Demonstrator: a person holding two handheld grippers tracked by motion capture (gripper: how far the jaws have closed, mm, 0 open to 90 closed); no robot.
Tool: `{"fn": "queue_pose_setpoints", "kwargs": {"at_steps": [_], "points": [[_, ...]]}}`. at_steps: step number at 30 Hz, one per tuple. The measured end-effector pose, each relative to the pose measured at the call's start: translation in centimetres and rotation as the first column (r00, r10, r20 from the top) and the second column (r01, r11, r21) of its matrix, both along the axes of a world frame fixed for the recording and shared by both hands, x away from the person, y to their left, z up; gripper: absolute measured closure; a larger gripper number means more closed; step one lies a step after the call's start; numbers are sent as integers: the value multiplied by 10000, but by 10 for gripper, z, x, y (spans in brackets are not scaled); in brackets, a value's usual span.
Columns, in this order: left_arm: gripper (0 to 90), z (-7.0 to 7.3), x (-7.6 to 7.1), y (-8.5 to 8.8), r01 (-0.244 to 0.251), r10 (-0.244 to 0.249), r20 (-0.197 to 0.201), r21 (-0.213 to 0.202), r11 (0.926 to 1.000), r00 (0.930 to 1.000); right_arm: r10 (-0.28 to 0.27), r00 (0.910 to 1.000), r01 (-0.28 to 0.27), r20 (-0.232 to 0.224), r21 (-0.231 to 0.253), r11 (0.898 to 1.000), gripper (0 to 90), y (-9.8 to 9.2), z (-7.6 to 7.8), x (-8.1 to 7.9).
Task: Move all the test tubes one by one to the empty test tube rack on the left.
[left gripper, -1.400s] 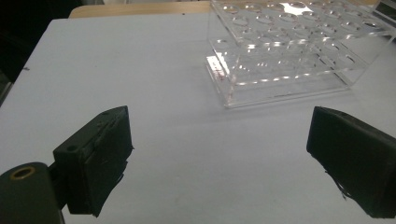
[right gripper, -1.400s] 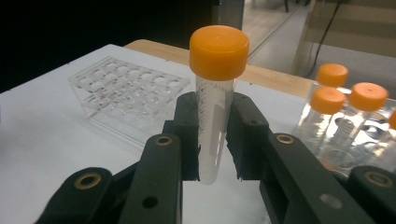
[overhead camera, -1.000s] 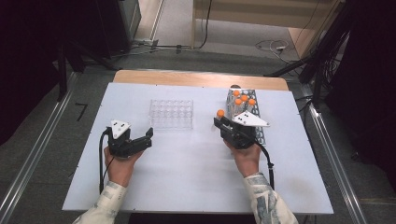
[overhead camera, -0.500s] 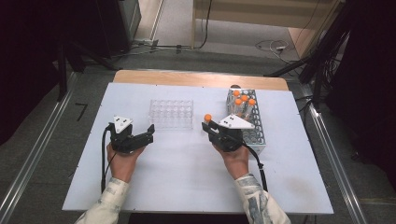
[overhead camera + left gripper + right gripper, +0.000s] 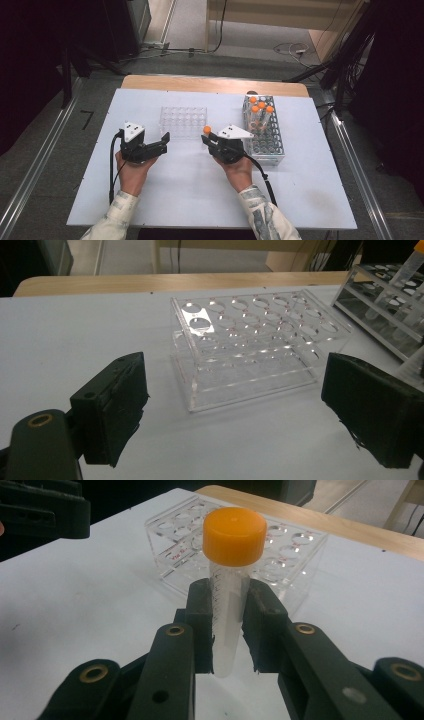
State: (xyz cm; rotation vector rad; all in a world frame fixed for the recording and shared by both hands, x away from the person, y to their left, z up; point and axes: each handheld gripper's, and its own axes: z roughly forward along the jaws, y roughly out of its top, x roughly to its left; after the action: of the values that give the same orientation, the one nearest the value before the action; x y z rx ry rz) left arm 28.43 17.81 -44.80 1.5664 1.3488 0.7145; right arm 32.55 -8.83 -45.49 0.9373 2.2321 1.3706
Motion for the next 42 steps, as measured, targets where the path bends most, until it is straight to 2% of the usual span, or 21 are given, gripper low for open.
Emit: {"fn": "queue_pose_setpoints", "kwargs": {"at_steps": [4, 7, 10, 13, 15, 16, 17, 21, 24, 26, 30, 32, 37, 42], "points": [[117, 2, -1, -1, 24, -23, 107, -77, 10000, 9999, 132, 9999, -132, 36, -102, 9999, 725, 9, -1, 0], [147, 2, -3, -6, 356, -356, 76, -3, 9994, 9993, 135, 9997, -130, 189, -278, 9995, 724, 14, -2, 1], [149, 4, -5, -10, 599, -596, 143, -164, 9981, 9981, 132, 9998, -127, 144, -378, 9992, 724, 17, -5, 4], [160, 7, -7, -14, 738, -735, 238, -118, 9972, 9970, 163, 9998, -159, 70, -430, 9989, 724, 19, -7, 4], [189, 10, -8, -19, 902, -902, 361, -5, 9959, 9953, 223, 9997, -220, 61, -434, 9988, 724, 22, -7, 3], [189, 12, -8, -24, 1111, -1107, 412, -88, 9938, 9930, 258, 9997, -255, 52, -443, 9987, 724, 23, -7, 3], [191, 12, -8, -24, 1111, -1107, 412, -88, 9938, 9930, 258, 9997, -255, 52, -443, 9987, 724, 23, -7, 3], [223, 18, -7, -35, 1555, -1558, 579, 88, 9878, 9861, 462, 9988, -457, 145, -365, 9983, 725, 32, -5, -1], [252, 19, -6, -38, 1676, -1676, 648, 54, 9858, 9837, 716, 9971, -705, 260, -409, 9967, 724, 39, -2, -3], [270, 18, -4, -42, 1911, -1906, 624, -28, 9816, 9797, 845, 9960, -832, 274, -432, 9956, 724, 45, -1, -4], [341, 16, 0, -48, 2261, -2249, 489, -215, 9739, 9732, 1036, 9940, -1018, 355, -497, 9936, 724, 54, 0, -6], [382, 14, 3, -49, 2326, -2313, 398, -298, 9721, 9721, 1090, 9935, -1071, 329, -523, 9929, 724, 57, 0, -6], [509, 12, 4, -49, 2257, -2256, 395, 18, 9742, 9734, 1091, 9938, -1075, 222, -640, 9921, 724, 58, -4, -4], [607, 11, 6, -48, 2284, -2282, 419, -8, 9736, 9727, 1120, 9935, -1103, 210, -665, 9917, 724, 58, -4, -3]]}}
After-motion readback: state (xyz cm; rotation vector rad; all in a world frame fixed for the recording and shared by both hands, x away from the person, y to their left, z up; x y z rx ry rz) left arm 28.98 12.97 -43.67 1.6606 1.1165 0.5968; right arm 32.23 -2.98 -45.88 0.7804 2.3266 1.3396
